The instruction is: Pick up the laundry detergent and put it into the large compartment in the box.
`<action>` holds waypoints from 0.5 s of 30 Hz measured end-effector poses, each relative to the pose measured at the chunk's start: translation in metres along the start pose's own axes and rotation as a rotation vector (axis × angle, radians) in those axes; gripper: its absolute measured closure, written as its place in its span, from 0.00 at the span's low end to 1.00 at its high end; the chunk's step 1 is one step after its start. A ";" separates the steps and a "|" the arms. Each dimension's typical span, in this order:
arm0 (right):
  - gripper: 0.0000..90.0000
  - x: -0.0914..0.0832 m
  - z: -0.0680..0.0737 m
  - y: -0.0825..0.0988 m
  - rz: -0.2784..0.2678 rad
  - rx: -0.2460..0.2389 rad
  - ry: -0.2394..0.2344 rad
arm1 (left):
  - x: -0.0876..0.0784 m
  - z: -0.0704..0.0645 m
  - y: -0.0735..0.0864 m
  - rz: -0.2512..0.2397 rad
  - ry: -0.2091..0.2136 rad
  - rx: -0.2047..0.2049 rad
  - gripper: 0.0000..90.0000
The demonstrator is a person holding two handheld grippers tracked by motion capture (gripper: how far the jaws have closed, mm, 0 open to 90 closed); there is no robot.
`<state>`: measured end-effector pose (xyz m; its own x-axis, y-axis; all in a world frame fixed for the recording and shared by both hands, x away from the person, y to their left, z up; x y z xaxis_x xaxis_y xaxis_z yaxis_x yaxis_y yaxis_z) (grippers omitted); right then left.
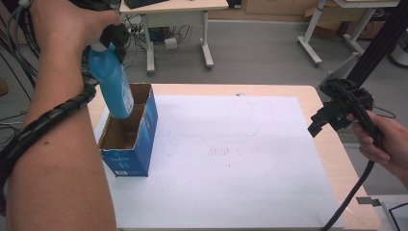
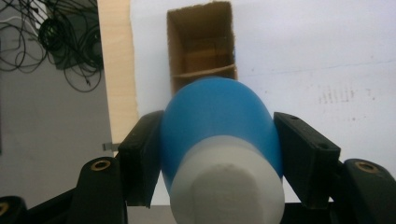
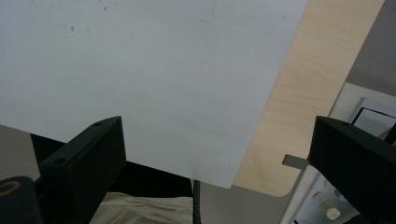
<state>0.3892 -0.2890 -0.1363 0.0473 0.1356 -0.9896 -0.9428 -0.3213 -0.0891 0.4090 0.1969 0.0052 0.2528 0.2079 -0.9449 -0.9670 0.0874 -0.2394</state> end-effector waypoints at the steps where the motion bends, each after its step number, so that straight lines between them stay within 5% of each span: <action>1: 0.04 0.001 0.000 -0.001 0.003 0.002 0.001 | 0.006 0.004 0.001 0.005 -0.001 -0.006 0.41; 15: 0.05 0.004 0.000 -0.006 0.015 0.002 0.002 | 0.046 0.019 0.014 0.022 0.009 -0.028 0.41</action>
<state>0.3949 -0.2867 -0.1402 0.0341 0.1293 -0.9910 -0.9440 -0.3216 -0.0745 0.4078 0.2259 -0.0371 0.2315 0.2009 -0.9519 -0.9728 0.0558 -0.2249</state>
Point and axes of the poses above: each handheld gripper's, and its own axes: x roughly forward along the jaws, y roughly out of its underside, z roughly to its left, the point moved 9 cm from there along x, roughly forward along the jaws, and after that the axes turned 7 degrees about -y, right-handed, at the moved point
